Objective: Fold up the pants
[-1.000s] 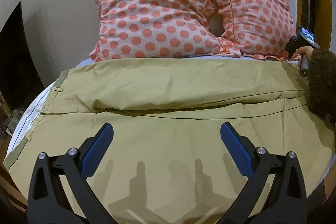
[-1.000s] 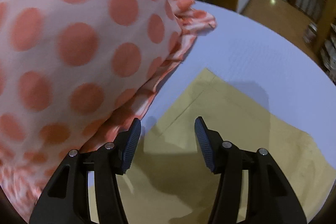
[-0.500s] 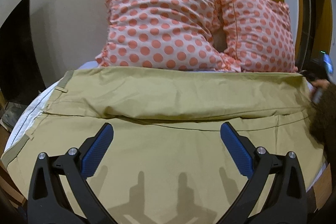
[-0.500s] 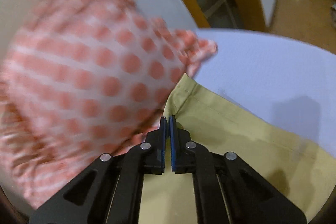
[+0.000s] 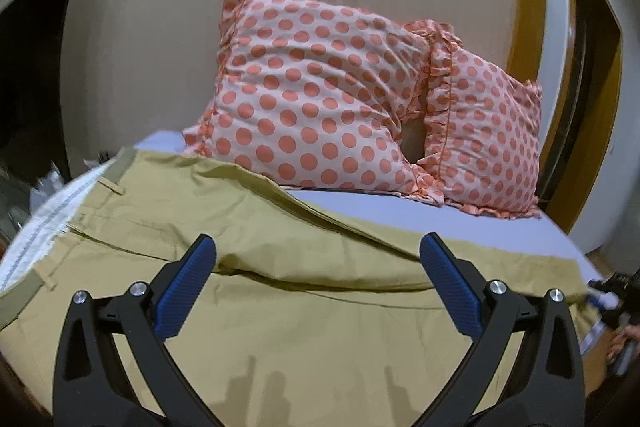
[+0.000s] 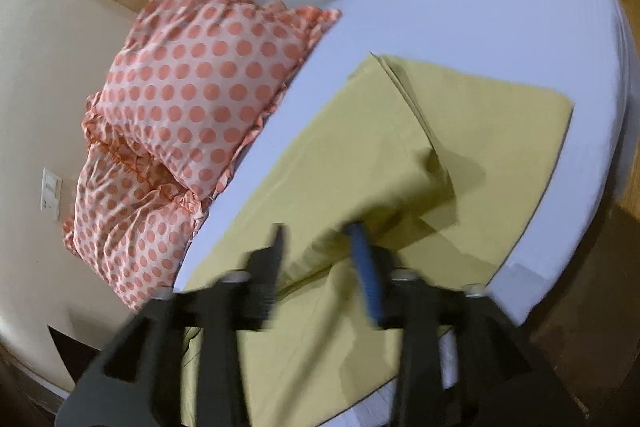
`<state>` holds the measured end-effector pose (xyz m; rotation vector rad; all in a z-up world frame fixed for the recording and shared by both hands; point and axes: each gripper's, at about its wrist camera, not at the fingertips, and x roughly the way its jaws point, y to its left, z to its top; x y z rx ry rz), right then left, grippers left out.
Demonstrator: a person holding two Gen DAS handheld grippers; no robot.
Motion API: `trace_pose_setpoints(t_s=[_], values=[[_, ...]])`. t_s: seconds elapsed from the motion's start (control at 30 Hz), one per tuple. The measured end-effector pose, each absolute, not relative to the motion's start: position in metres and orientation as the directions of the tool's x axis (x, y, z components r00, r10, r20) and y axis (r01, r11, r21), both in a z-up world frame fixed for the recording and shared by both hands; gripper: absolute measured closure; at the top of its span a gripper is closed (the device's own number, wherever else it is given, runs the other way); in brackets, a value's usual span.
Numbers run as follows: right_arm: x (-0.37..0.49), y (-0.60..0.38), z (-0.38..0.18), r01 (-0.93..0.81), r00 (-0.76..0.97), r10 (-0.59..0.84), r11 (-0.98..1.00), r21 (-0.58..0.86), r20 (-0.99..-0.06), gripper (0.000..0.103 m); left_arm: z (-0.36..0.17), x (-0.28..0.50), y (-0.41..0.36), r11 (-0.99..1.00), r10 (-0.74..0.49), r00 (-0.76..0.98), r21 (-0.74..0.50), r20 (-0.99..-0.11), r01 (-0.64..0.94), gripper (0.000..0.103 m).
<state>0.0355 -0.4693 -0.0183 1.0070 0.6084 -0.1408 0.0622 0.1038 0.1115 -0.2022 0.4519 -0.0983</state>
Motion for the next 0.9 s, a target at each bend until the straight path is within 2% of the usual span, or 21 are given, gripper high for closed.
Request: trace_pose_setpoints(t_s=[0.13,0.17,0.2,0.23,0.4,0.5,0.6,0.67,0.7,0.73,0.77,0.8,0.9], values=[[0.041,-0.470,-0.032,0.405,0.812,0.169,0.525,0.748,-0.558,0.058,0.105,0.094,0.134,0.952,-0.128,0.873,-0.304,-0.471,-0.024,0.002],[0.045,-0.471,-0.036,0.411,0.809,0.172,0.518,0.750,-0.562,0.069,0.103,0.101,0.140,0.946,-0.133,0.865,-0.321,-0.483,-0.033,0.002],[0.047,-0.473,-0.037,0.416,0.811,0.165,0.513,0.751,-0.562,0.085,0.100,0.115,0.147,0.939,-0.124,0.850,-0.339,-0.512,-0.066,0.002],[0.048,-0.475,-0.038,0.398,0.824,0.168,0.507,0.765,-0.541,0.097,0.098,0.127,0.152,0.932,-0.122,0.839,-0.352,-0.530,-0.087,0.002],[0.032,-0.483,-0.025,0.299,0.901,0.130,0.504,0.810,-0.413,0.099,0.082,0.187,0.165,0.923,-0.098,0.780,-0.349,-0.618,-0.161,0.002],[0.024,-0.486,-0.012,0.272,0.919,0.116,0.502,0.821,-0.376,0.099,0.069,0.221,0.165,0.912,-0.125,0.724,-0.367,-0.678,-0.186,0.003],[0.018,-0.488,-0.001,0.258,0.931,0.093,0.514,0.818,-0.353,0.099,0.057,0.243,0.164,0.906,-0.119,0.682,-0.361,-0.721,-0.223,0.010],[0.016,-0.490,0.003,0.255,0.935,0.083,0.517,0.817,-0.344,0.099,0.050,0.253,0.168,0.894,-0.117,0.672,-0.372,-0.732,-0.250,0.021],[0.017,-0.489,0.004,0.254,0.936,0.080,0.520,0.815,-0.343,0.099,0.046,0.259,0.172,0.884,-0.128,0.665,-0.389,-0.736,-0.261,0.039],[0.017,-0.489,0.005,0.254,0.937,0.075,0.523,0.814,-0.340,0.099,0.042,0.264,0.175,0.876,-0.140,0.658,-0.403,-0.740,-0.266,0.066],[0.017,-0.490,0.004,0.251,0.940,0.072,0.518,0.818,-0.334,0.099,0.039,0.267,0.179,0.870,-0.151,0.652,-0.413,-0.743,-0.270,0.084],[0.018,-0.490,0.005,0.246,0.942,0.075,0.513,0.823,-0.328,0.099,0.036,0.265,0.183,0.864,-0.156,0.648,-0.421,-0.745,-0.276,0.096],[0.014,-0.490,0.008,0.236,0.947,0.072,0.509,0.828,-0.314,0.099,0.053,0.228,0.181,0.877,-0.150,0.697,-0.420,-0.702,-0.234,0.097]])
